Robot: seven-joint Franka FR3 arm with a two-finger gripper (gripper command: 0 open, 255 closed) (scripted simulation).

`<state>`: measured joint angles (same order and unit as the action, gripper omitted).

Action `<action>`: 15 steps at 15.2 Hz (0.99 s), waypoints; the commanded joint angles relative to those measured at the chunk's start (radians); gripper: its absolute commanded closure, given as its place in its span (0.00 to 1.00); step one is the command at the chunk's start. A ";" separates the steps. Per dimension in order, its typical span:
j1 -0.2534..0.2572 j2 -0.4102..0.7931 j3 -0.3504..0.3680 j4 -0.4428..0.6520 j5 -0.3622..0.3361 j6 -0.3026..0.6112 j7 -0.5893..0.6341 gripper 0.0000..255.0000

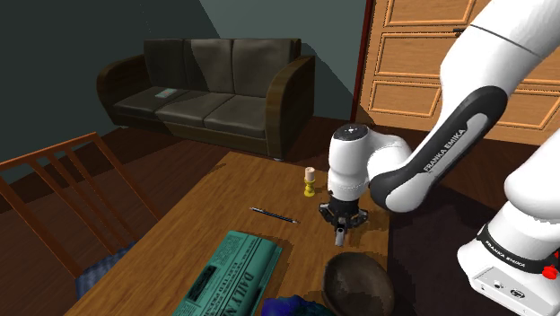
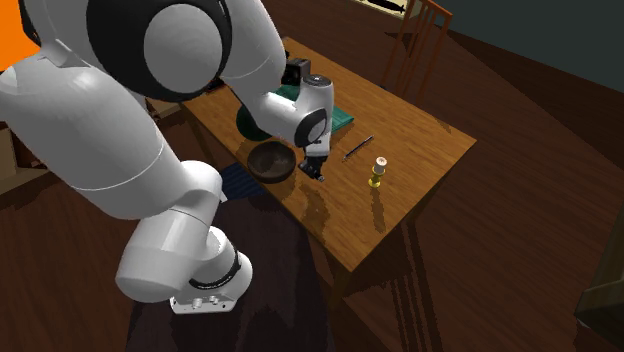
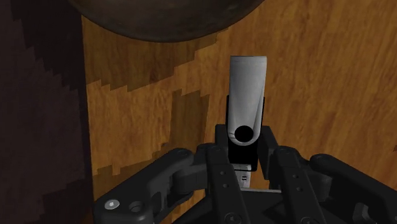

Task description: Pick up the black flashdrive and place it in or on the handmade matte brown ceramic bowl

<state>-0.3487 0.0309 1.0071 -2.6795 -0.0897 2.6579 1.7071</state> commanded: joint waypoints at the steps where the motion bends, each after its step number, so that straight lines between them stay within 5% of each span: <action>1: -0.003 -0.060 0.025 0.000 0.119 -0.031 -0.083 1.00; 6: 0.061 -0.190 -0.013 0.011 0.306 -0.125 -0.218 1.00; 15: 0.168 -0.354 -0.089 0.032 0.447 -0.282 -0.297 1.00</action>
<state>-0.1926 -0.3112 0.9165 -2.6484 0.3460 2.3865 1.4050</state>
